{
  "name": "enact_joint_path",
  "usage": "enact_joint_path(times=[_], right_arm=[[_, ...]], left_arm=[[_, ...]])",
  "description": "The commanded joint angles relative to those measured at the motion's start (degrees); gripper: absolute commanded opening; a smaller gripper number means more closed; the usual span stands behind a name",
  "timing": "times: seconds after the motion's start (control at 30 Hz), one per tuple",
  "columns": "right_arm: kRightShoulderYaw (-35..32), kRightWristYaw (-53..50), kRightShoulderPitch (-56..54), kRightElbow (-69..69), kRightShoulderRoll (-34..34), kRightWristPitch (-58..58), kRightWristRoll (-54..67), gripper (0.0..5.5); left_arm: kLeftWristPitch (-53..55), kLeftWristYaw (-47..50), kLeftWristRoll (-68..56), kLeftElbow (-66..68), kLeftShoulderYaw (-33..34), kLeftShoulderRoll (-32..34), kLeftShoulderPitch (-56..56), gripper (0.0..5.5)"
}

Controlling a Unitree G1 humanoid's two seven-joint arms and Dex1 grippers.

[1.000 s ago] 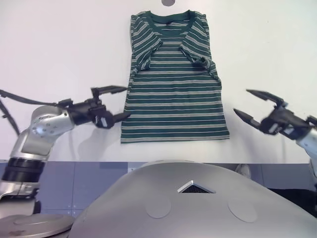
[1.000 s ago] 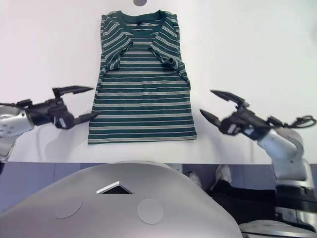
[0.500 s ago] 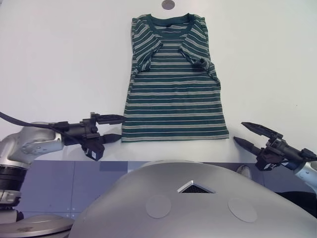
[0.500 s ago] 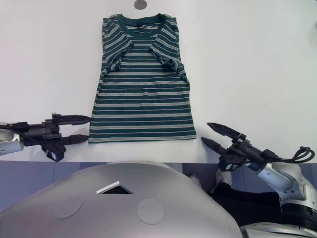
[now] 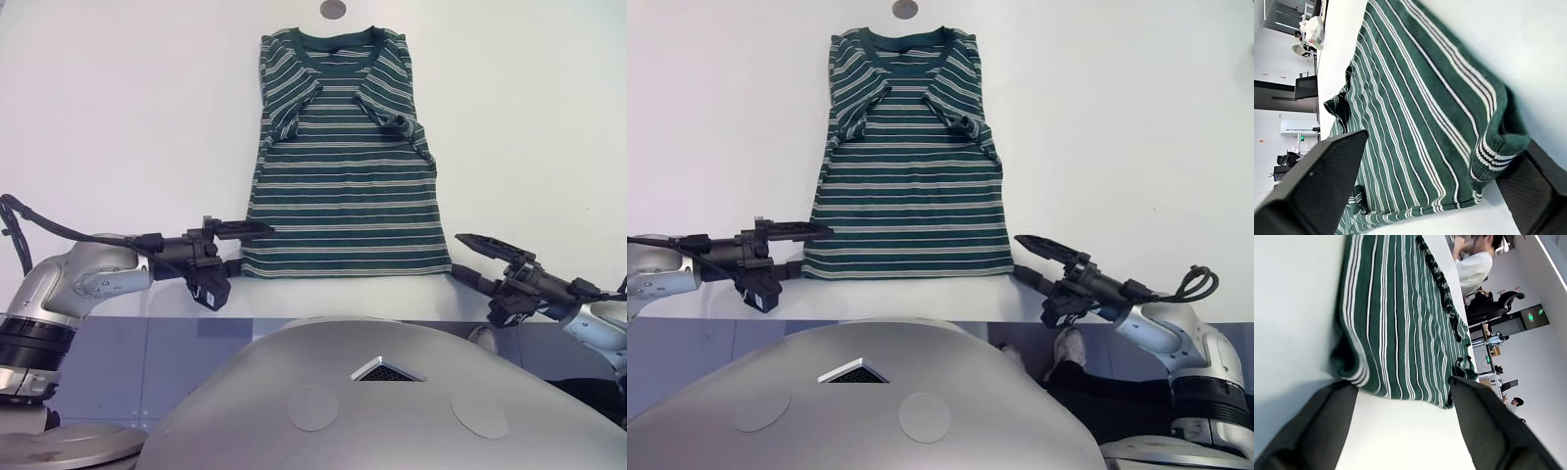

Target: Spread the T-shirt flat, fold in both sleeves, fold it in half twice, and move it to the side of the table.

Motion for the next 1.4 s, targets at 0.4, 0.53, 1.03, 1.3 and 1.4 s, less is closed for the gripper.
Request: enact_joint_path(times=[0.4, 0.53, 1.03, 1.3, 1.4], right_arm=[[10.18, -0.64, -3.69, 4.71, -6.00, 4.45, -3.95, 0.12], [14.57, 6.59, -6.59, -2.98, -9.33, 13.12, 11.36, 0.00], [11.81, 53.45, -14.91, -42.71, -32.40, 80.71, 67.56, 0.00], [0.75, 57.96, -3.85, -55.61, -33.35, 92.67, 76.77, 0.00], [0.31, 55.85, -14.05, -48.21, -30.36, 96.17, 79.50, 0.00]], left_arm=[[-0.76, 0.42, 1.16, 6.75, -6.30, 0.63, -0.62, 1.02], [4.10, -4.98, -5.54, 6.24, -10.14, 0.69, -5.44, 0.32], [72.92, -54.77, -61.32, -18.24, -10.05, 9.67, -31.74, 0.03], [76.78, -56.34, -71.67, -32.64, -2.30, 26.67, -14.33, 0.03], [86.31, -54.03, -74.92, -26.60, -2.65, 18.81, -27.37, 0.03]])
